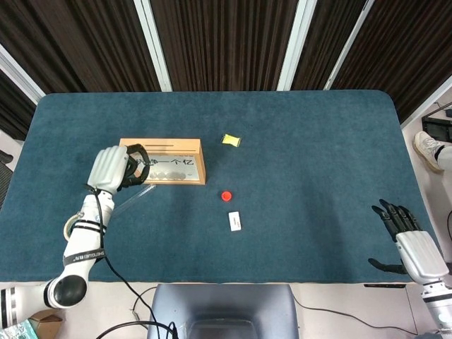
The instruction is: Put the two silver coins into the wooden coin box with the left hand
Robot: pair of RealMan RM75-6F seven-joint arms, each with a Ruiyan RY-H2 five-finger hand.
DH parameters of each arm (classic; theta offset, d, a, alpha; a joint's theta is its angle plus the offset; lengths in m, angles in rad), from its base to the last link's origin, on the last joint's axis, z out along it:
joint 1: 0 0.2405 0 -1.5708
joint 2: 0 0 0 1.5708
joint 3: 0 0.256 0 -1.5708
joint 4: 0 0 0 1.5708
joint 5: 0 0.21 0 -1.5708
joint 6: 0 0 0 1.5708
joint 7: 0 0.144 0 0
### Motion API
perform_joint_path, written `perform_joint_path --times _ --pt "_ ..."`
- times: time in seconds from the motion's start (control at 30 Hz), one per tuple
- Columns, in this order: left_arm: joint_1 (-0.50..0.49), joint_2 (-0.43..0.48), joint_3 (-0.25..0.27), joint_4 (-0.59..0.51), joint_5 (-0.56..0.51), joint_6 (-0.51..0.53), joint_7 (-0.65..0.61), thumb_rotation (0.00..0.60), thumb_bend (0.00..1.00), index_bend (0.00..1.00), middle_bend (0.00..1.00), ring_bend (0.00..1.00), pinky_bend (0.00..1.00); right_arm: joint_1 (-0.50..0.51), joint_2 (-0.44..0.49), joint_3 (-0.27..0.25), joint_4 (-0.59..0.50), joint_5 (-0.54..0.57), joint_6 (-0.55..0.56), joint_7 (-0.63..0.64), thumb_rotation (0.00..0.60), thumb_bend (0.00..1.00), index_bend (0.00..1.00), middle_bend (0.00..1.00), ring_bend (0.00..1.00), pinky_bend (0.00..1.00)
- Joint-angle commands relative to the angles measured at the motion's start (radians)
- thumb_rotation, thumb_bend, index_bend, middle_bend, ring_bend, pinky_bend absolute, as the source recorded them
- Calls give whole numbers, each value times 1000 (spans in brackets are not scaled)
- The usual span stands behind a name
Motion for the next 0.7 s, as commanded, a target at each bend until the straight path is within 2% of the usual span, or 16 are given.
perform_joint_path --times 0.03,0.27,0.7 --pt "-59 3 -31 59 -68 -11 -19 600 433 625 1000 1000 1000 0 2 0 0 5 -1 -1 600 121 0 0 0 0" --pt "-124 -20 -19 129 -122 -14 -37 600 432 628 1000 1000 1000 -2 -10 13 1 44 -3 -34 600 121 0 0 0 0" --pt "-234 -53 25 269 -218 -59 -22 600 436 649 1000 1000 1000 2 1 -1 1 16 -7 -1 600 121 0 0 0 0"
